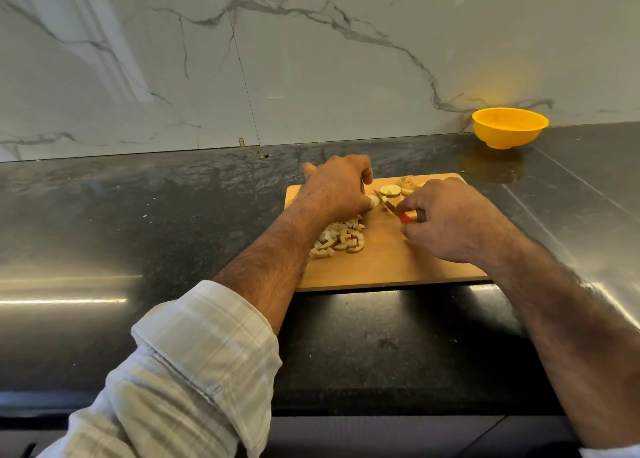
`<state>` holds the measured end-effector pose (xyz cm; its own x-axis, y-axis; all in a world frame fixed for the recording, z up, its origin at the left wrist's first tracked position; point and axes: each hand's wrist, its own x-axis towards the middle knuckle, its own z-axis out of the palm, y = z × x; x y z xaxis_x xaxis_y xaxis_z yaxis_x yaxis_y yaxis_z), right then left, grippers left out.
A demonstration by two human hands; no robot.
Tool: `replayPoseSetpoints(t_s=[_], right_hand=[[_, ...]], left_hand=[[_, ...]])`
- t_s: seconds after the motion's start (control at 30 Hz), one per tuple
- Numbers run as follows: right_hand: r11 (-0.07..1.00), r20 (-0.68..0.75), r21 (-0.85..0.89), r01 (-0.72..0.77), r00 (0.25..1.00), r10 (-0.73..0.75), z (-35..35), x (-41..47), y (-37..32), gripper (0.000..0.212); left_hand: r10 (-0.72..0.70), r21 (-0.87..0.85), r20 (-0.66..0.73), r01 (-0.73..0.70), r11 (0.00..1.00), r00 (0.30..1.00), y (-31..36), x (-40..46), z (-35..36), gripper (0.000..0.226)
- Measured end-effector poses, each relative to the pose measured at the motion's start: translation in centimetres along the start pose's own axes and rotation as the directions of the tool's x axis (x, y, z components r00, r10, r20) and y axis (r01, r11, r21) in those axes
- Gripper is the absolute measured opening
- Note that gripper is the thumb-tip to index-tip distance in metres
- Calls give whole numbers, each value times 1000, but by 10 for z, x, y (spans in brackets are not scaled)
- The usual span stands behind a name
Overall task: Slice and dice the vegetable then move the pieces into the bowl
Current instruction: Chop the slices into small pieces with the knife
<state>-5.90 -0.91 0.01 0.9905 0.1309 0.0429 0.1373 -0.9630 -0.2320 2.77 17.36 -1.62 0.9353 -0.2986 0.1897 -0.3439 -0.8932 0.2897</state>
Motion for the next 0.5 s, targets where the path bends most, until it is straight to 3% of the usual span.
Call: replayPoseSetpoints(t_s=[0.17, 0.3, 0.5], right_hand=[[995, -59, 97, 28, 998, -22, -2, -3, -3, 40], [997, -23, 69, 29, 999, -27, 2, -6, -9, 43], [999, 13, 23, 36, 999, -36, 7, -4, -13, 36]], left_hand=[[7, -73, -5, -7, 997, 1000, -11, 4, 0, 29], [48, -189, 26, -42, 981, 999, -19, 6, 1, 30], [69, -224, 43, -58, 973, 997, -19, 7, 0, 27]])
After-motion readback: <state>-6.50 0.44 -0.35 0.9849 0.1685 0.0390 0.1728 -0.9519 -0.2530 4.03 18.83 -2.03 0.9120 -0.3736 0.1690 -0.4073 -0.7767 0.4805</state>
